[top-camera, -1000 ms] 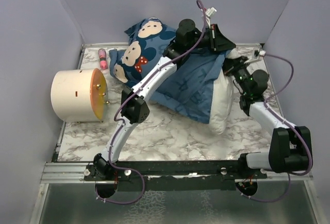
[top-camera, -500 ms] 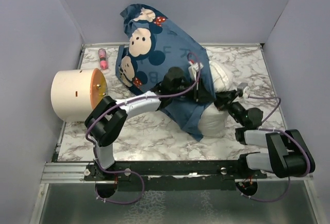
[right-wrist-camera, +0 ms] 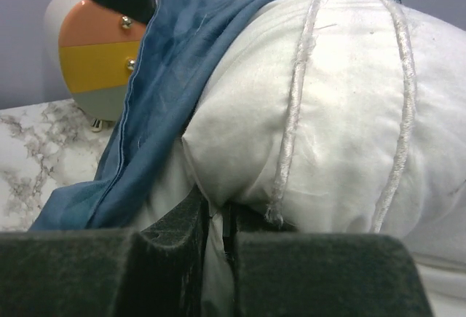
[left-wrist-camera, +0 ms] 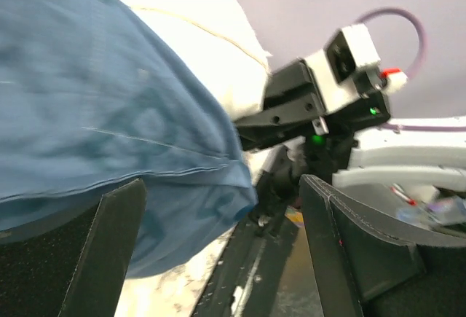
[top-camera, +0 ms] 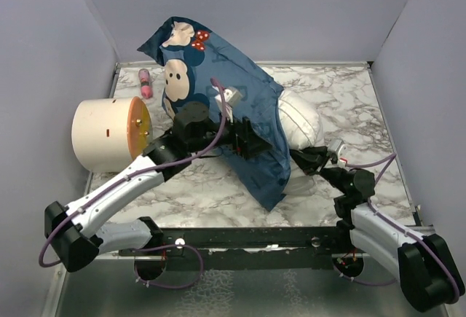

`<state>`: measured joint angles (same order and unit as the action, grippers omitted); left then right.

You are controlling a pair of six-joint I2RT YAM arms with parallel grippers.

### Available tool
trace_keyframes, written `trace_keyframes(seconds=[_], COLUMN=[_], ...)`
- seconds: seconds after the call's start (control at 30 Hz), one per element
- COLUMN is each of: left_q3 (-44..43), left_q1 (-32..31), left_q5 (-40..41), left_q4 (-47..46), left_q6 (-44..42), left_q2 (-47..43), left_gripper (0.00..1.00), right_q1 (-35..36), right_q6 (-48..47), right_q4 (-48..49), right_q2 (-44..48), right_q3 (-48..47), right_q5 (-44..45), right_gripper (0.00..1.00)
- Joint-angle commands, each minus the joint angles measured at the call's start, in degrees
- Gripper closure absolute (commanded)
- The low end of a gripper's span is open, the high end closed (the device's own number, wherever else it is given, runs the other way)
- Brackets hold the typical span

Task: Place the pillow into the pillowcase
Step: Stuff the pillow into the pillowcase.

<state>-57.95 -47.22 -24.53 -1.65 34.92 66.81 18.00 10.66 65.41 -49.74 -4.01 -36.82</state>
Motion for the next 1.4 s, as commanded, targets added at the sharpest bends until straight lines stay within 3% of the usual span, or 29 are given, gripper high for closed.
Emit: trace_keyframes(seconds=[0.0, 0.1, 0.27, 0.47, 0.67, 0.77, 0.93, 1.03, 1.27, 1.37], left_q3=[-10.3, -17.9, -30.2, -41.7, -43.6, -44.0, -45.6, -47.6, -53.8, -62.2], left_q1=[3.2, 4.2, 7.8, 11.1, 11.3, 11.2, 11.3, 11.2, 9.7, 7.0], left_q5=[13.1, 19.2, 21.2, 11.4, -0.3, -2.6, -6.9, -10.4, -17.1, -18.3], left_q4=[27.5, 34.9, 35.1, 32.9, 27.5, 25.8, 22.4, 20.0, 15.1, 10.8], left_q6=[-10.4, -13.3, -17.6, -19.5, -15.4, -13.1, -8.5, -6.0, -0.4, 3.5], left_q2=[-3.7, -3.6, 4.1, 19.3, 26.8, 29.1, 30.8, 32.8, 36.3, 39.4], left_gripper=[0.12, 0.13, 0.14, 0.14, 0.22, 0.32, 0.8, 1.0, 1.0, 1.0], right_q1=[1.2, 1.7, 2.3, 2.6, 2.9, 3.1, 3.7, 4.2, 4.8, 4.8], right_q6=[0.1, 0.1, -0.1, -0.2, -0.4, -0.4, -0.8, -1.4, -5.8, -12.1], right_q4=[-6.7, -6.4, -6.8, -8.1, -8.3, -7.7, -7.7, -8.5, -13.7, -17.2], right_q2=[-2.0, -2.9, -3.5, -2.1, -1.6, -2.0, -2.7, -3.0, -3.2, -5.0], right_q3=[0.9, 0.9, 0.7, 0.9, 0.9, 0.9, 0.7, 0.3, -3.5, -9.9], right_q5=[-4.1, -3.7, -3.4, -2.0, -1.7, -2.0, -1.8, -1.3, 1.0, 5.4], right_gripper=[0.99, 0.99, 0.99, 0.99, 0.99, 0.99, 0.99, 0.99, 0.99, 0.99])
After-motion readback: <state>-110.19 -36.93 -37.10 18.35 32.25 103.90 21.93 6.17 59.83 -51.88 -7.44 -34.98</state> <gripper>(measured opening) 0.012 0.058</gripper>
